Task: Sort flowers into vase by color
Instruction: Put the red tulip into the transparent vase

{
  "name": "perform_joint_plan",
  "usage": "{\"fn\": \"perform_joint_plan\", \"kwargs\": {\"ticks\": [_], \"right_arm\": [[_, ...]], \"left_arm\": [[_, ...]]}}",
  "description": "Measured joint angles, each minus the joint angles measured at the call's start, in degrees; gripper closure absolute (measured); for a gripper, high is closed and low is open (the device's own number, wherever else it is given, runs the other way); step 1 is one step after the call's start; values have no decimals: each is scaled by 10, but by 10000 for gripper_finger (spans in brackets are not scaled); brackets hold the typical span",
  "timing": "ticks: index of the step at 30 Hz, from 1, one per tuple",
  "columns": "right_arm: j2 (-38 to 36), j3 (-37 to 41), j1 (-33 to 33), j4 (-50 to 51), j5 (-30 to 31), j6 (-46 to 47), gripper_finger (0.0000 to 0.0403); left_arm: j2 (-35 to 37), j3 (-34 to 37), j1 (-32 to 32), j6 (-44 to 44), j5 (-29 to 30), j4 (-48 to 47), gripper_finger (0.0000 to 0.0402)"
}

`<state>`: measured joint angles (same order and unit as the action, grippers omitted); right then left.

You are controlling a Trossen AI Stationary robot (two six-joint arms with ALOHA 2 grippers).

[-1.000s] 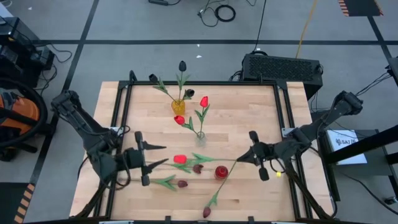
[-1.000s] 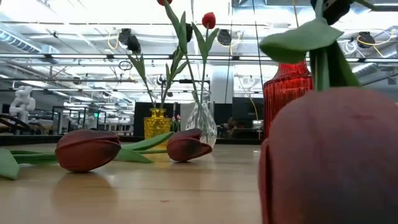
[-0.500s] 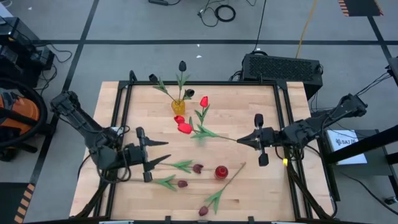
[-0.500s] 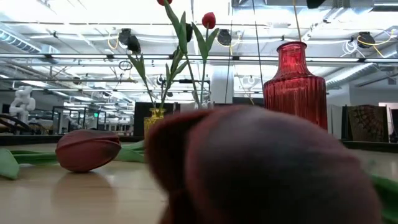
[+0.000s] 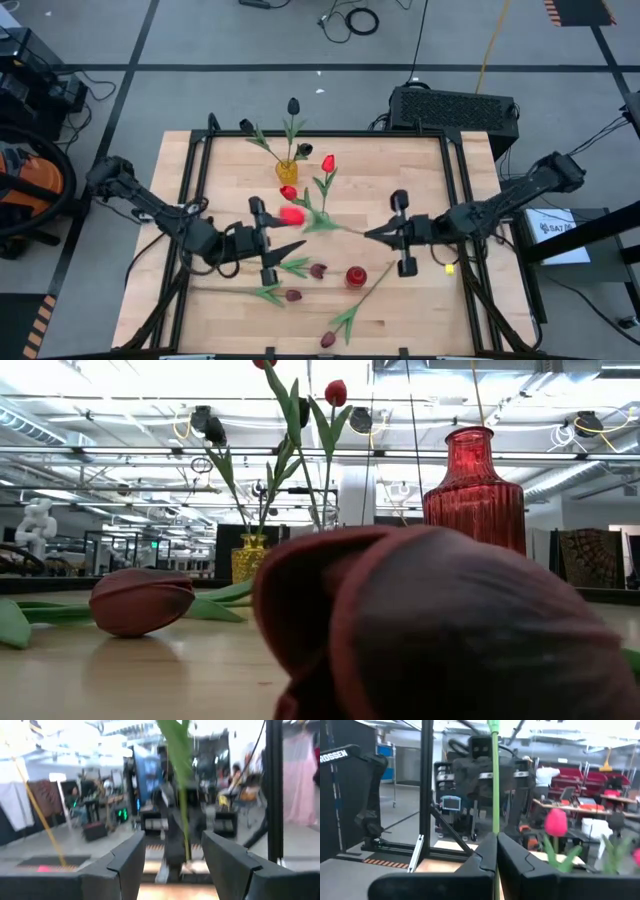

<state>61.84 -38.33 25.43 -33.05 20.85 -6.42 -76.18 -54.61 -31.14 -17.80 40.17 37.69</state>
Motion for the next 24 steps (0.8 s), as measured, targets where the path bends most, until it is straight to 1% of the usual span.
{"fn": "perform_joint_plan", "kwargs": {"ticks": [3, 6, 10, 13, 20, 24], "right_arm": [[41, 0, 0, -64, -2, -18, 403], [76, 0, 0, -128, -2, -30, 403], [116, 0, 0, -197, -2, -39, 403], [144, 0, 0, -245, -2, -47, 403], [202, -28, -11, -260, -2, -50, 403], [227, -44, -13, -258, -2, -52, 403]], "left_arm": [[-10, 0, 19, -9, -38, 35, 199], [-17, 0, 34, -1, -69, 36, 199], [-31, 0, 52, 10, -127, 46, 199], [-49, 0, 60, 11, -137, 79, 199], [-94, 0, 73, 19, -161, 149, 199], [-105, 0, 78, 23, -162, 160, 199]]}}
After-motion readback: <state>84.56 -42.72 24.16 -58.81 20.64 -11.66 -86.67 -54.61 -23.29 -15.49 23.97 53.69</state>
